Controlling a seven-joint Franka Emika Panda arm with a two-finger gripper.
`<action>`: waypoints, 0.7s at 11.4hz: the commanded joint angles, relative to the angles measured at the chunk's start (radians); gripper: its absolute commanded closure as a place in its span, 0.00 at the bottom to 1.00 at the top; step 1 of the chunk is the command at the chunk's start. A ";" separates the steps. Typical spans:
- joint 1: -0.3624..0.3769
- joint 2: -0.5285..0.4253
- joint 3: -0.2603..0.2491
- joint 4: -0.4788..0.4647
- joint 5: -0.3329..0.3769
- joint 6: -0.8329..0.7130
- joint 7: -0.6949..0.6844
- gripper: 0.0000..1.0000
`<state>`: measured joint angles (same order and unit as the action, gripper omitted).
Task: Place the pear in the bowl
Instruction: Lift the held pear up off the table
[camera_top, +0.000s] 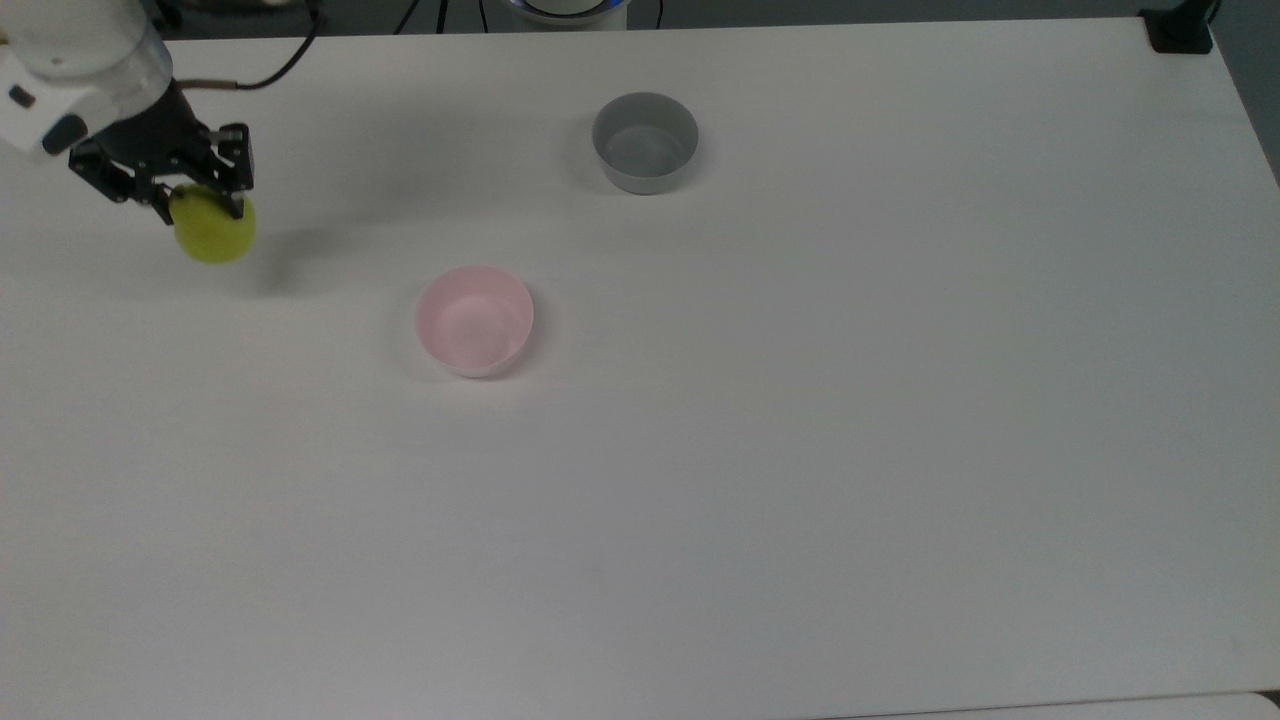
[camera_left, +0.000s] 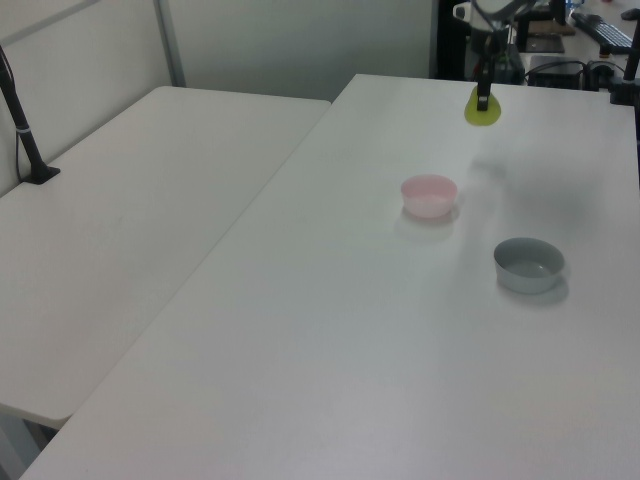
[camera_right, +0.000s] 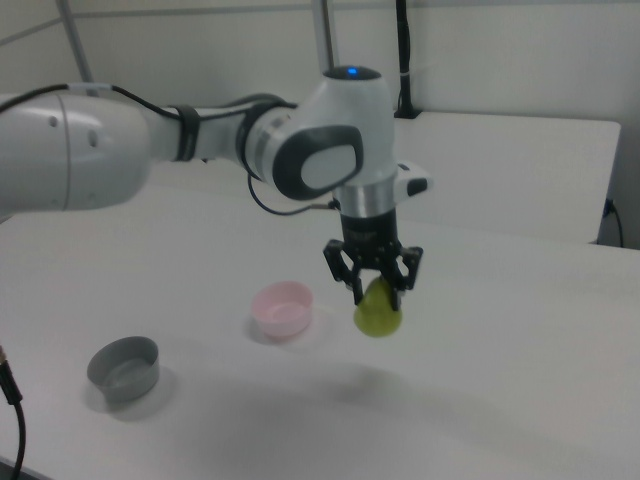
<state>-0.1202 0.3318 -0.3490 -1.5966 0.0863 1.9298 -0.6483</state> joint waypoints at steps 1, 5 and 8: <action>0.054 -0.088 -0.001 0.024 -0.014 -0.147 0.082 1.00; 0.131 -0.207 -0.004 0.024 -0.014 -0.264 0.121 1.00; 0.198 -0.282 -0.010 0.021 -0.011 -0.313 0.147 1.00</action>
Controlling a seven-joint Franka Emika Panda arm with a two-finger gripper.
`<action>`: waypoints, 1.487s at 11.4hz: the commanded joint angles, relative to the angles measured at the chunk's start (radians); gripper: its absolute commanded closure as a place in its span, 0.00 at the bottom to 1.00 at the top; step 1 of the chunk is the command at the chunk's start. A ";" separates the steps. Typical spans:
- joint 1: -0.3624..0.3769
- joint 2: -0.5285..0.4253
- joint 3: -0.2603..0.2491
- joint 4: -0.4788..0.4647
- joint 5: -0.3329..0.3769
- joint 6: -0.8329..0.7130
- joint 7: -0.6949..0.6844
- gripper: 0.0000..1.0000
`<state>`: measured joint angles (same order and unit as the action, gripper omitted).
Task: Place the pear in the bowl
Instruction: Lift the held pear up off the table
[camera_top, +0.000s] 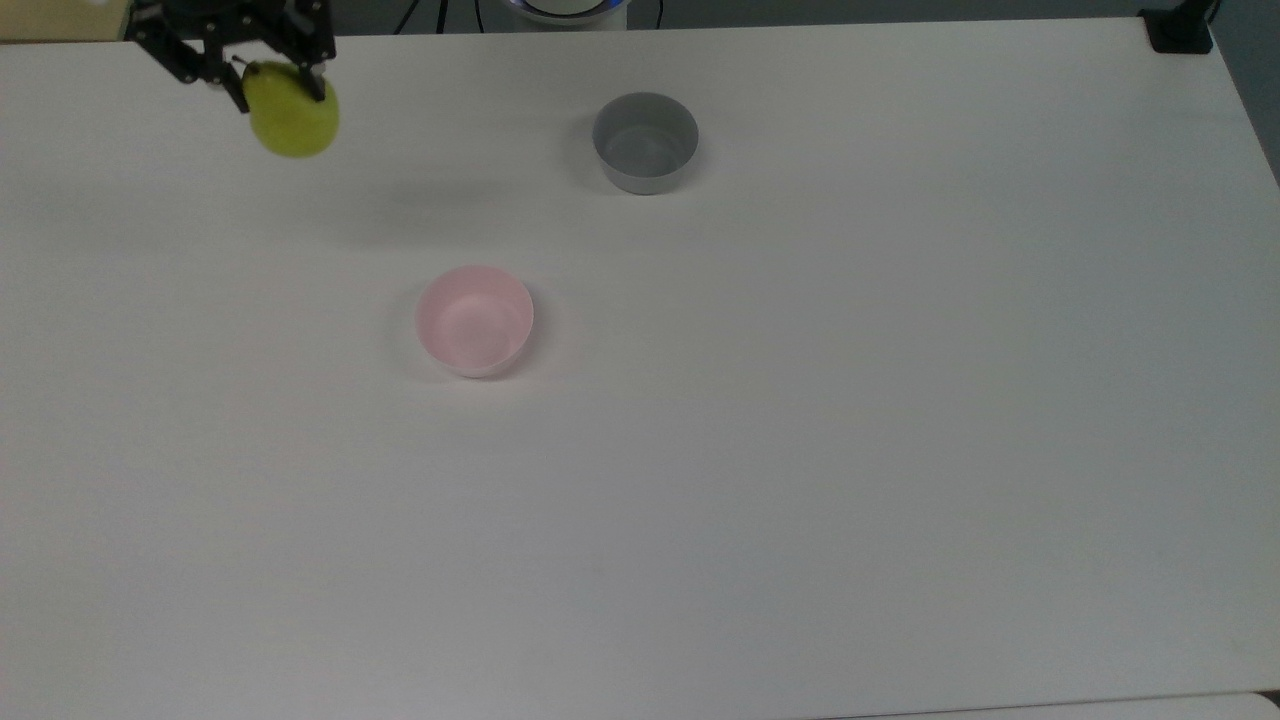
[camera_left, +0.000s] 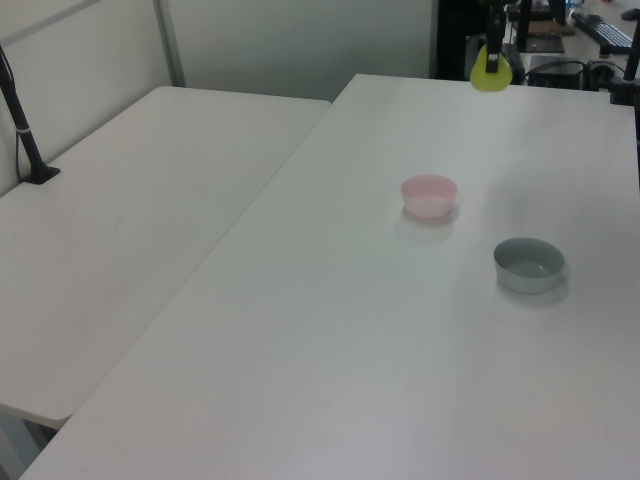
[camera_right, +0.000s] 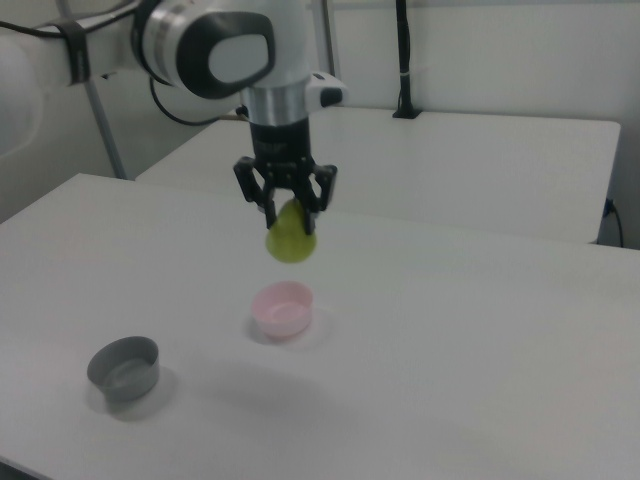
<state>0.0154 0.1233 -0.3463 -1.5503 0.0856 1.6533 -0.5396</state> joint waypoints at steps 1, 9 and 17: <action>0.090 -0.091 -0.014 -0.027 -0.010 -0.056 0.055 1.00; 0.161 -0.111 -0.014 -0.059 0.026 0.066 0.098 1.00; 0.167 -0.087 -0.007 -0.299 0.016 0.406 0.110 1.00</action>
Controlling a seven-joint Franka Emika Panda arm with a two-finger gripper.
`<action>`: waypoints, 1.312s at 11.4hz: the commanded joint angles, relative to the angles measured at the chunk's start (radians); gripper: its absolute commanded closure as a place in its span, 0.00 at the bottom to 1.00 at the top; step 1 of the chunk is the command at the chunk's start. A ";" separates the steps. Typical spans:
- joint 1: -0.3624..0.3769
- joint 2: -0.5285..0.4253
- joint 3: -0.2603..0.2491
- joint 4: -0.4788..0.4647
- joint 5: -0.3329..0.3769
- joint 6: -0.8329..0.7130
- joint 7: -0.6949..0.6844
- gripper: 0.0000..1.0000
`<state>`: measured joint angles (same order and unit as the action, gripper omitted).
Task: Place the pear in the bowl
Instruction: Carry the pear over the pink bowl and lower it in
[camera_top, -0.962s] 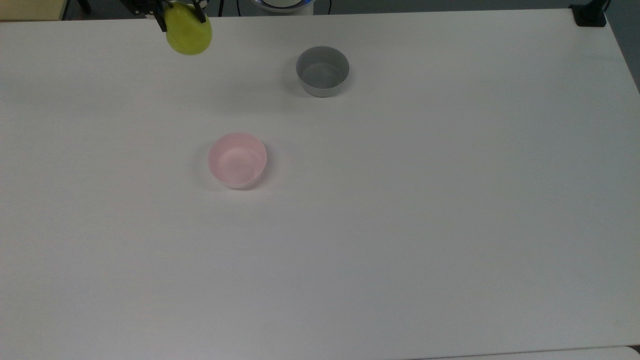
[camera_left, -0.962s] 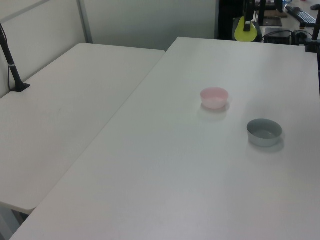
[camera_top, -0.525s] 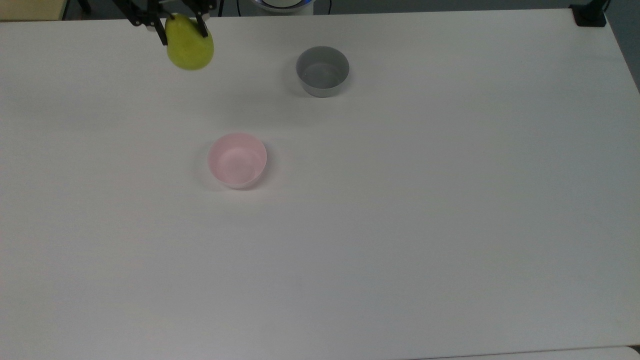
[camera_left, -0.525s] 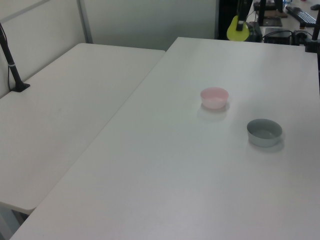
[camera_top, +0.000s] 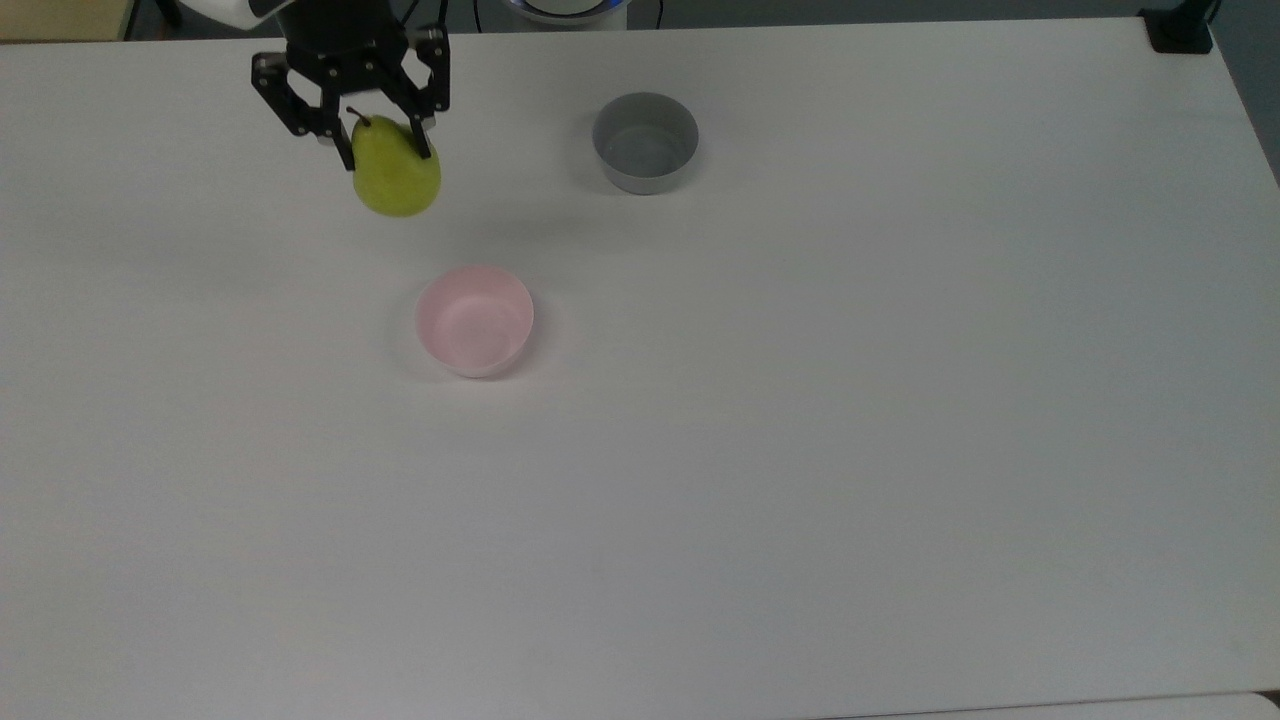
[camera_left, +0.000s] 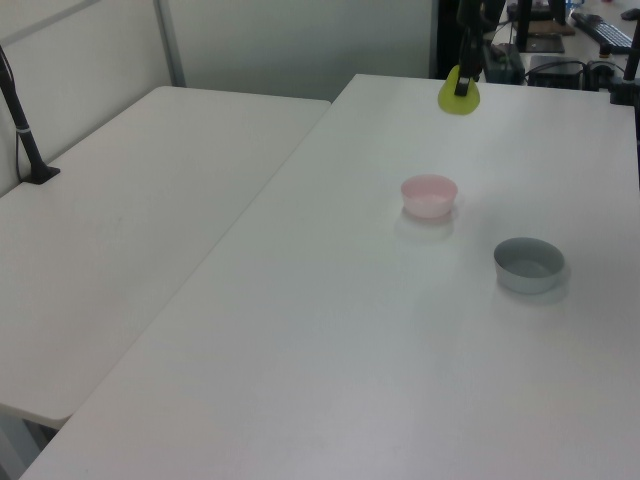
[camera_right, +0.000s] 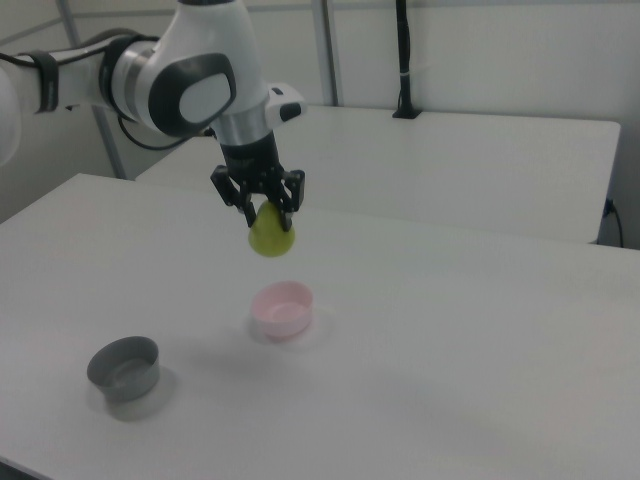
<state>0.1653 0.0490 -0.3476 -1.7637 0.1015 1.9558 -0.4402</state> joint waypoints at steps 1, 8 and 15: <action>0.019 -0.008 -0.005 -0.118 0.000 0.150 0.011 1.00; 0.068 0.152 -0.004 -0.131 0.000 0.296 0.025 1.00; 0.071 0.247 0.026 -0.126 0.000 0.350 0.057 1.00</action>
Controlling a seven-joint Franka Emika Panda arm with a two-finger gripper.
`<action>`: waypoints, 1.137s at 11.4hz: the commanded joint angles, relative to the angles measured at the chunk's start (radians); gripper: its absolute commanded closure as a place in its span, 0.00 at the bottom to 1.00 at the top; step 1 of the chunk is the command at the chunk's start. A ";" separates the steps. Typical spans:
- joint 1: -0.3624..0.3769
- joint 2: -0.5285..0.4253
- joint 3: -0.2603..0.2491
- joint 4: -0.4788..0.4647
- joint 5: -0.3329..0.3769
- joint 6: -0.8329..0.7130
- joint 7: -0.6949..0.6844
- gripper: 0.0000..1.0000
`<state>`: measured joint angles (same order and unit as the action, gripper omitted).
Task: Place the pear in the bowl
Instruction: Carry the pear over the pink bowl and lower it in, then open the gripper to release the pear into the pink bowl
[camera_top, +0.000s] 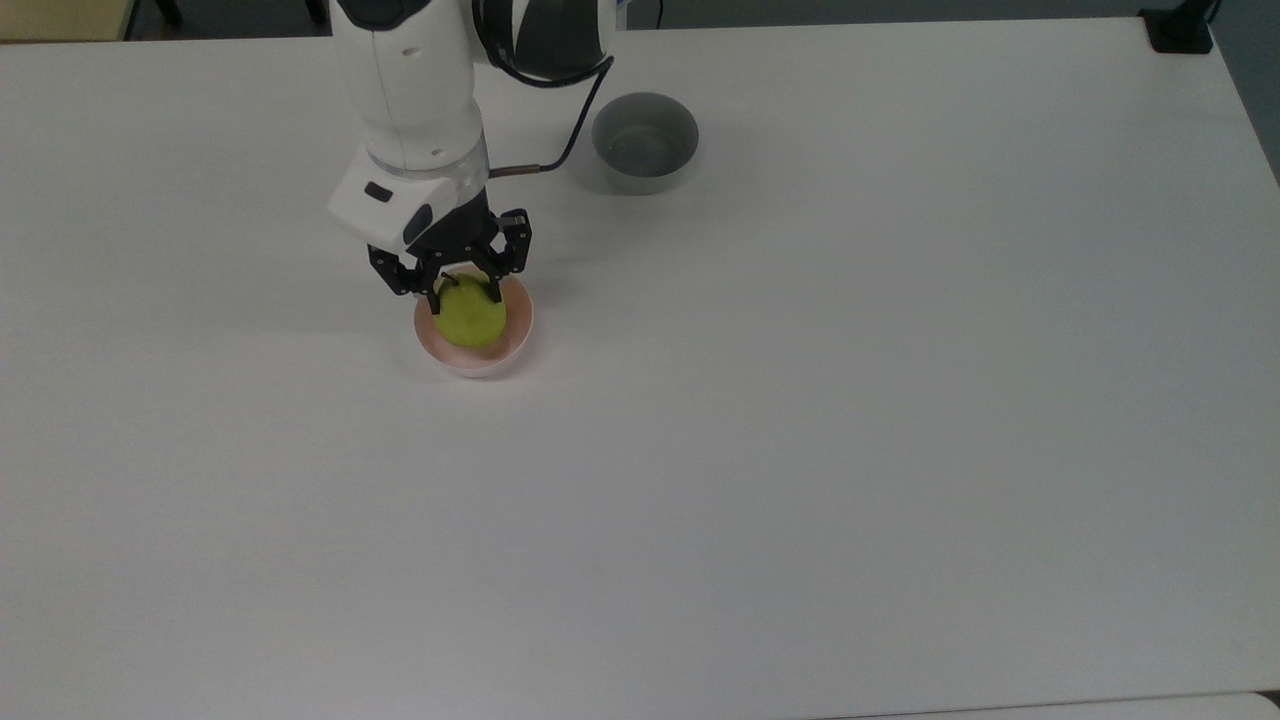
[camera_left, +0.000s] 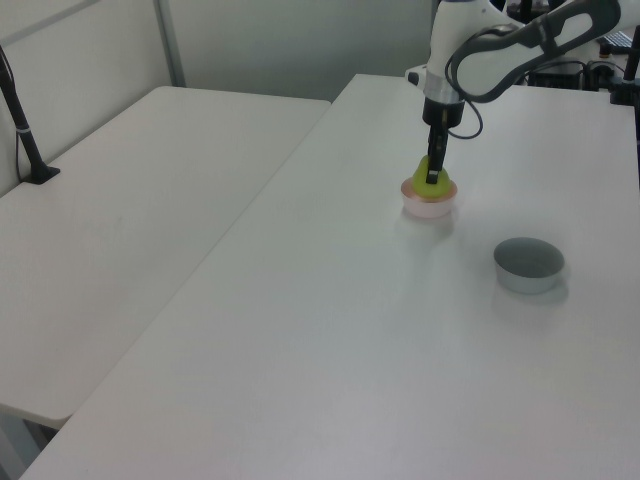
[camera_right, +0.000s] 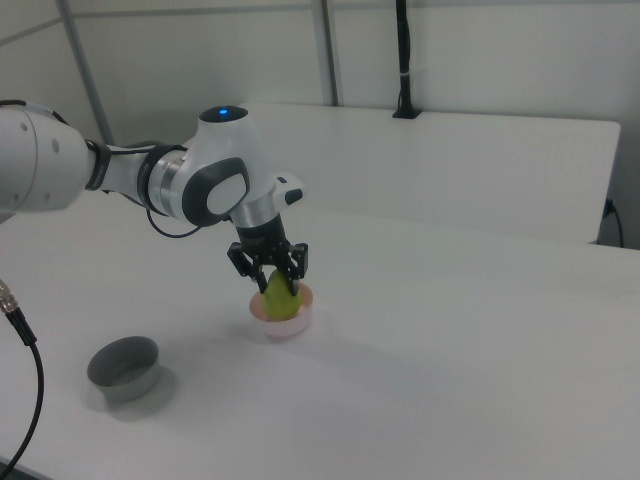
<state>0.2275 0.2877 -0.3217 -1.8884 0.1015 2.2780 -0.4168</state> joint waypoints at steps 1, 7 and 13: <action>0.012 0.024 0.001 0.000 0.000 0.029 0.033 1.00; 0.007 0.033 0.009 0.005 0.000 0.031 0.036 0.38; -0.005 -0.015 0.007 0.057 -0.002 -0.090 0.050 0.00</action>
<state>0.2238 0.3152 -0.3126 -1.8628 0.1015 2.2869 -0.3865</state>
